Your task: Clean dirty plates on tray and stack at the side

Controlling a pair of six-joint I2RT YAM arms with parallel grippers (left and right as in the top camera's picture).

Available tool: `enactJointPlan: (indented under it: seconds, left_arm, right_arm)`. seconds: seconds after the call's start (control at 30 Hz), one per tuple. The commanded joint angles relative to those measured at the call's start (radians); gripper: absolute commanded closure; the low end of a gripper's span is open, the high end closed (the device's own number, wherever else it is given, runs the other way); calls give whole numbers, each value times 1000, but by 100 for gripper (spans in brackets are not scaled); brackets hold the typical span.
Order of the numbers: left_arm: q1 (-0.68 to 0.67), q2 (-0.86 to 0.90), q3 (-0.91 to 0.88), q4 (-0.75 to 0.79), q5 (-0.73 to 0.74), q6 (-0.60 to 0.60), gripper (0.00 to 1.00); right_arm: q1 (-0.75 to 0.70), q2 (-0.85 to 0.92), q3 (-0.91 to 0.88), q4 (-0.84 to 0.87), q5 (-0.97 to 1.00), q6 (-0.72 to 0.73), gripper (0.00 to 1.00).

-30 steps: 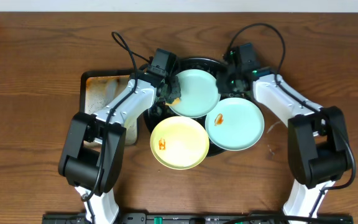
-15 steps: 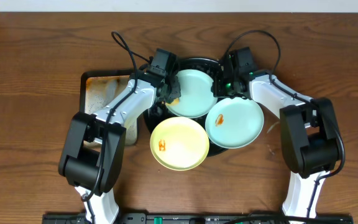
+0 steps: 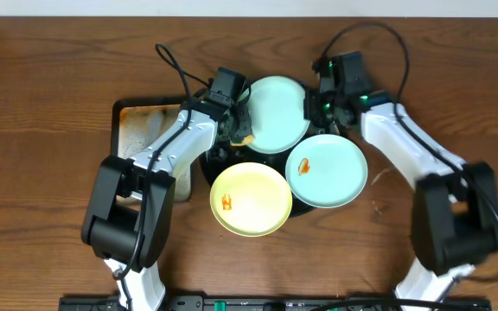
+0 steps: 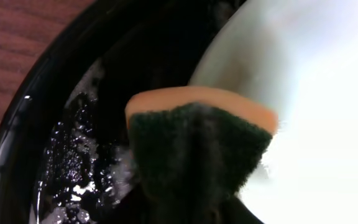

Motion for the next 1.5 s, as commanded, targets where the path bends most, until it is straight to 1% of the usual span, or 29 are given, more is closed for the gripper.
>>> enactJointPlan:
  seconds: [0.0,0.17,0.33,0.53,0.73,0.9,1.07,1.13,1.27,1.37,1.47]
  left_arm:
    - [11,-26,-12,-5,-15,10,69]
    - [24,-26,-12,-24,-16,45,69]
    - [26,-26,-12,-34,-15,50,69]
    - [26,-26,-12,-34,-15,50,69]
    - [26,-26,-12,-34,-15,50,67]
    - [26,-26,-12,-35,-15,50,66]
    - [26,-26,-12,-35,-14,50,60]
    - [26,-27,-12,-34,-5,50,53]
    - [26,-27,-12,-34,-2,50,48]
    - [30,-35,-12,-29,35,50,43]
    - [41,-47,-12,-20,66,47,42]
  right_arm:
    - [-3,-100,3,-25,153,-115,99]
    - [48,-175,3,-62,319,-223,99]
    - [124,-227,4,-62,451,-302,99]
    - [225,-231,3,-56,700,-413,99]
    - [288,-231,3,-11,923,-499,99]
    - [320,-231,3,11,1016,-555,99]
    - [338,-231,3,33,1069,-602,99]
    - [344,-231,3,33,1070,-610,99]
    - [348,-231,3,33,1096,-632,99]
    - [360,-231,3,42,1139,-668,99]
    - [374,-231,3,69,1164,-673,99]
